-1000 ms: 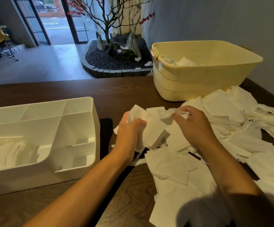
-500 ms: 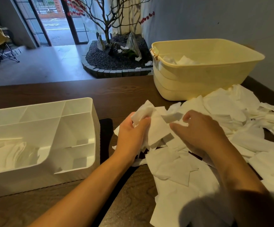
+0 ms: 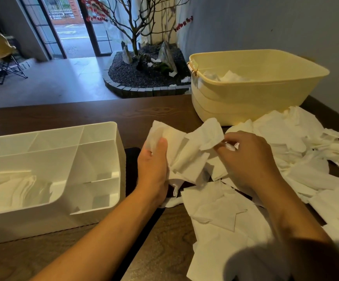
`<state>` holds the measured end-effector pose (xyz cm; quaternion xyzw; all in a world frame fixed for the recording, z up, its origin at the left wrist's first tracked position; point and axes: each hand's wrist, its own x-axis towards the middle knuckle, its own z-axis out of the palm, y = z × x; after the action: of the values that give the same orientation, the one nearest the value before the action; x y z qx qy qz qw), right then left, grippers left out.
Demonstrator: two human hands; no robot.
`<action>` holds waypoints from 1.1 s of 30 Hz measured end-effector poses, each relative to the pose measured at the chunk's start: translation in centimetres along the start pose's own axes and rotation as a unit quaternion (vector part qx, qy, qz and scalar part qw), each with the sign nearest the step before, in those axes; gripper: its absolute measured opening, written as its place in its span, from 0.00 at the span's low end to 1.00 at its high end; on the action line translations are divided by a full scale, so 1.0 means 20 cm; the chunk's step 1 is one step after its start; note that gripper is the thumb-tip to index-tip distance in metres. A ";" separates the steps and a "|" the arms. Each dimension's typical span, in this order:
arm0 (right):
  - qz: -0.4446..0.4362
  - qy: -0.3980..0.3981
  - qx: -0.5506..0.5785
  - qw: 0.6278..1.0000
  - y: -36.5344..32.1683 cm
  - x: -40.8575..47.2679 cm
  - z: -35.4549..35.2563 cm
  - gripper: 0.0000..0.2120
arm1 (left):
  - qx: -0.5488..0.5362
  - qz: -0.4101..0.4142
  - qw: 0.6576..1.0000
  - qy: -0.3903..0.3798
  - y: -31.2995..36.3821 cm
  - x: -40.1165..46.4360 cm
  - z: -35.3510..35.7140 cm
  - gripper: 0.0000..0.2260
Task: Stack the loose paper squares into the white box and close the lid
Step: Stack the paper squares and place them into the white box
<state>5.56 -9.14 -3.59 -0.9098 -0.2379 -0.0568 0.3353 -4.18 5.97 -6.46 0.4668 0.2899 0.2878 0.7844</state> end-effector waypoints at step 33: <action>0.131 -0.173 0.392 0.894 -0.05 -0.01 0.08 0.09 | 0.132 0.130 0.980 -0.071 0.00 -0.05 0.00 0.17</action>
<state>4.82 -7.51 -4.35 -0.7233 -0.1735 0.2436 0.6224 -4.72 5.23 -6.29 0.6190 0.2054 0.3127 0.6905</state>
